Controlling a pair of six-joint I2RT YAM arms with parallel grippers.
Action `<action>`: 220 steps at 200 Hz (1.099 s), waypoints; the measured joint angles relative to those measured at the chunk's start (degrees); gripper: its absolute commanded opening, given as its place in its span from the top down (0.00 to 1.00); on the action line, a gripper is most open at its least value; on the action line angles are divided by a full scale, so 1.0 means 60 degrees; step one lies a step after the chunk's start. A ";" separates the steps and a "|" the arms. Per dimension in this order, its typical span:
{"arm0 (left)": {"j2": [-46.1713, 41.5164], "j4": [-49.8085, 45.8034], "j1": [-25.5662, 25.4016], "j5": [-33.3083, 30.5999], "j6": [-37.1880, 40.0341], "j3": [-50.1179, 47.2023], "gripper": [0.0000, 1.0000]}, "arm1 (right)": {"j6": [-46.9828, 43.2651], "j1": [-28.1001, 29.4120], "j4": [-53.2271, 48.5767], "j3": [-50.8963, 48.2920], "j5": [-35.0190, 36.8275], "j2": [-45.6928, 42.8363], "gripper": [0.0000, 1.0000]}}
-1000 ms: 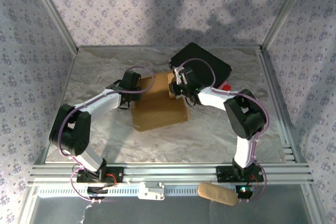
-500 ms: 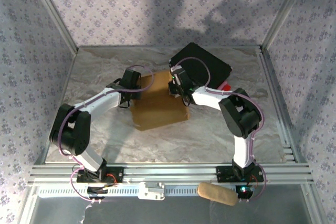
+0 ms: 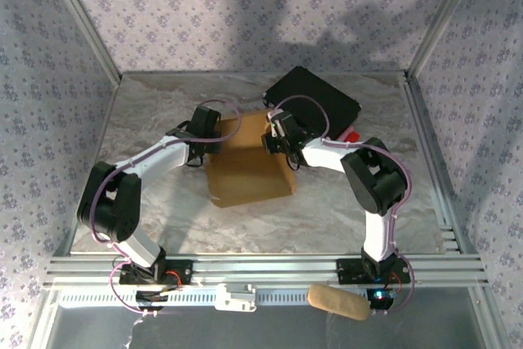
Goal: Fold the paper box
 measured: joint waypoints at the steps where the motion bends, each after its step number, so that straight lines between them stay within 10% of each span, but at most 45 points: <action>1: 0.0000 0.0000 -0.0004 -0.0004 0.0004 0.0000 1.00 | 0.0000 -0.0007 0.0000 -0.0018 -0.0022 0.0000 0.60; 122: 0.0000 -0.0106 -0.0047 0.0106 0.0029 0.0033 1.00 | -0.0135 -0.0157 -0.0499 -0.0186 -0.0397 -0.0248 0.68; 220: 0.0000 -0.0288 -0.0047 0.0058 0.0025 0.0171 1.00 | 0.0845 0.0022 -0.0962 0.0463 -0.0594 0.0004 0.46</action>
